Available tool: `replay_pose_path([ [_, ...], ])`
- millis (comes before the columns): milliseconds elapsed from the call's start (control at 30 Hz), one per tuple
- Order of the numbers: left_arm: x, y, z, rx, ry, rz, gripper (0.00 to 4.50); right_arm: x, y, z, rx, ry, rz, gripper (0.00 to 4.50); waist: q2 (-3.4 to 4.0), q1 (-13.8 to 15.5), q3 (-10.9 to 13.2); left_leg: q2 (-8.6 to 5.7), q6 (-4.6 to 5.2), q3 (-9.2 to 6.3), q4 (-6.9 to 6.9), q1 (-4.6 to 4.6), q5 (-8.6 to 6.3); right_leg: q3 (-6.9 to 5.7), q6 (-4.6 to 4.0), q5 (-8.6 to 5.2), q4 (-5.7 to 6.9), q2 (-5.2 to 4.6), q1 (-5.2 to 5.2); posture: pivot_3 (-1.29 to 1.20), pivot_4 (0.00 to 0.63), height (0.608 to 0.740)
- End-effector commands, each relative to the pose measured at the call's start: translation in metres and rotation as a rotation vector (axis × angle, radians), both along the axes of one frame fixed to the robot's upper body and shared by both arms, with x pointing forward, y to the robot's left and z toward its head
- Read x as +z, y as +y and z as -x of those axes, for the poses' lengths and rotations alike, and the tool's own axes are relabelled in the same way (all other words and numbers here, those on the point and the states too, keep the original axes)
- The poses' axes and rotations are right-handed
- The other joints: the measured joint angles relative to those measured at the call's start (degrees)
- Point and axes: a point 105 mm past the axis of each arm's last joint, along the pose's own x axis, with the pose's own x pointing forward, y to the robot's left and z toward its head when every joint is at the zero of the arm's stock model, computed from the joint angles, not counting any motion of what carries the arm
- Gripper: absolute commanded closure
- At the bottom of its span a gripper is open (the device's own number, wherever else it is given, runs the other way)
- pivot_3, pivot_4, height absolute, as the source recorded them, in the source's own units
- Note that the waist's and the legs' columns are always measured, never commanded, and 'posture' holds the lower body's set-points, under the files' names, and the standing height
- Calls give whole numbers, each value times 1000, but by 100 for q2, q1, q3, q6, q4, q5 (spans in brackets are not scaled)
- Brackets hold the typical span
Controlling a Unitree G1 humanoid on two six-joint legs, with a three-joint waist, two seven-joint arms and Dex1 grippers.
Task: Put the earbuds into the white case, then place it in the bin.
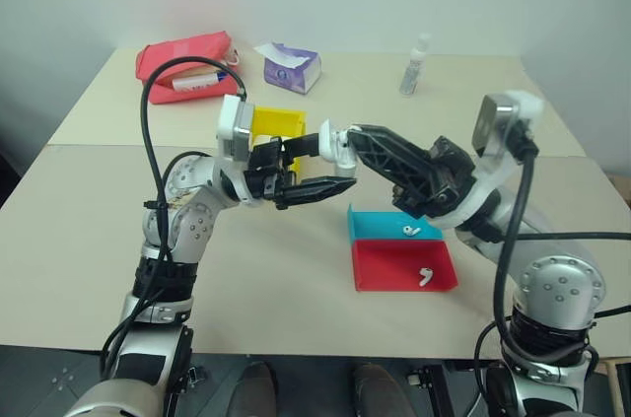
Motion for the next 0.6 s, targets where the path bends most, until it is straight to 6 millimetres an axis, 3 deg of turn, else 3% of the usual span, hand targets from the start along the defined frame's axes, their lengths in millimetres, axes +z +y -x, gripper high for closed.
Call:
replay_pose_path([
  [33,15,-3,7,-14,-78,12,1641,7,3,9,8,-64,-1,3831,0,2,0,0,0,0,0,0,0,0,0,0,0,0,0,0,150,740],
  [433,19,-3,8,-14,-83,19,1641,-1,4,4,-20,-61,43,3831,0,8,0,0,0,0,0,0,0,0,0,0,-1,0,0,0,150,740],
  [600,21,-4,7,-7,-87,26,1641,-4,3,4,-21,-62,62,2336,0,12,0,0,1,0,0,-1,0,0,0,0,-2,0,0,0,150,740],
])
